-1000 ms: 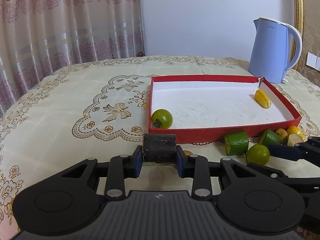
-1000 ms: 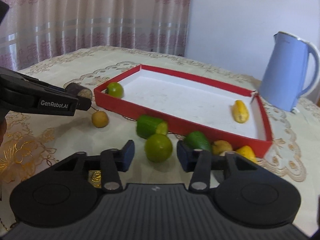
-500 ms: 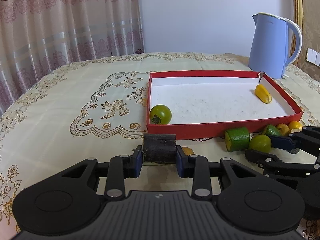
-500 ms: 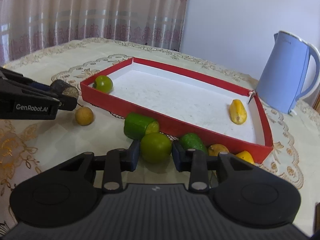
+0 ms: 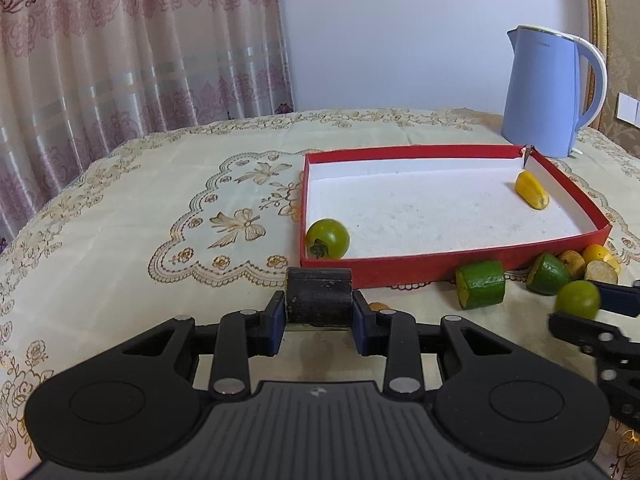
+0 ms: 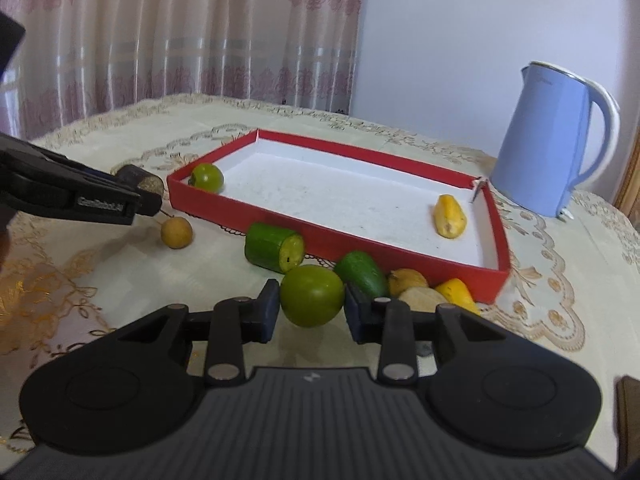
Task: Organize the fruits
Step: 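Lift the dark log piece over the tray with the left tool while the right tool lifts the lime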
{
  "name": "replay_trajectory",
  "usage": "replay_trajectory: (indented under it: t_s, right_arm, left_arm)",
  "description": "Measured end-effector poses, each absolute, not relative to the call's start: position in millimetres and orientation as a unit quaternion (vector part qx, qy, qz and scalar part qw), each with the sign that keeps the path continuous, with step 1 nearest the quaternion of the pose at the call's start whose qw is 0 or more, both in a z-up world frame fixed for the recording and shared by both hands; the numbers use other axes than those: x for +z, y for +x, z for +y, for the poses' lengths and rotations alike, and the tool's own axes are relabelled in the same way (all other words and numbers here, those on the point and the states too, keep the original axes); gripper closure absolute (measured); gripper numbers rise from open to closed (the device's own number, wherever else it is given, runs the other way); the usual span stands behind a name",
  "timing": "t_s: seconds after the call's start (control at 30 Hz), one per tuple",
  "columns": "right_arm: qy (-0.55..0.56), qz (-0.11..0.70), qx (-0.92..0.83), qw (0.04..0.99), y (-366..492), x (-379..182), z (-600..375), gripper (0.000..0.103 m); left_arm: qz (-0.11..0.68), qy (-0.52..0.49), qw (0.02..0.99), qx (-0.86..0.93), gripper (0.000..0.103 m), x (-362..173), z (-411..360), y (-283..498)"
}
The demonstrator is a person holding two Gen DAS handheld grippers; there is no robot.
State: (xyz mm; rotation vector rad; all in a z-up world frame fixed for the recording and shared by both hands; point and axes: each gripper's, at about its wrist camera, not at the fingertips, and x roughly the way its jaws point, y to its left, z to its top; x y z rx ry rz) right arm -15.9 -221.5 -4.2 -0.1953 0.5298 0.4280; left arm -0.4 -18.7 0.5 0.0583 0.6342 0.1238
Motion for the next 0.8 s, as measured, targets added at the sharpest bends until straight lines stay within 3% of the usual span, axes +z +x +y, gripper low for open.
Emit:
replay_trajectory:
  t_s: [0.8]
  right_arm:
    - [-0.047, 0.224, 0.179, 0.957, -14.9, 18.8, -257.1, 0.071]
  left_arm:
    - [0.284, 0.106, 0.952, 0.049, 0.071, 34.3, -77.5, 127.6]
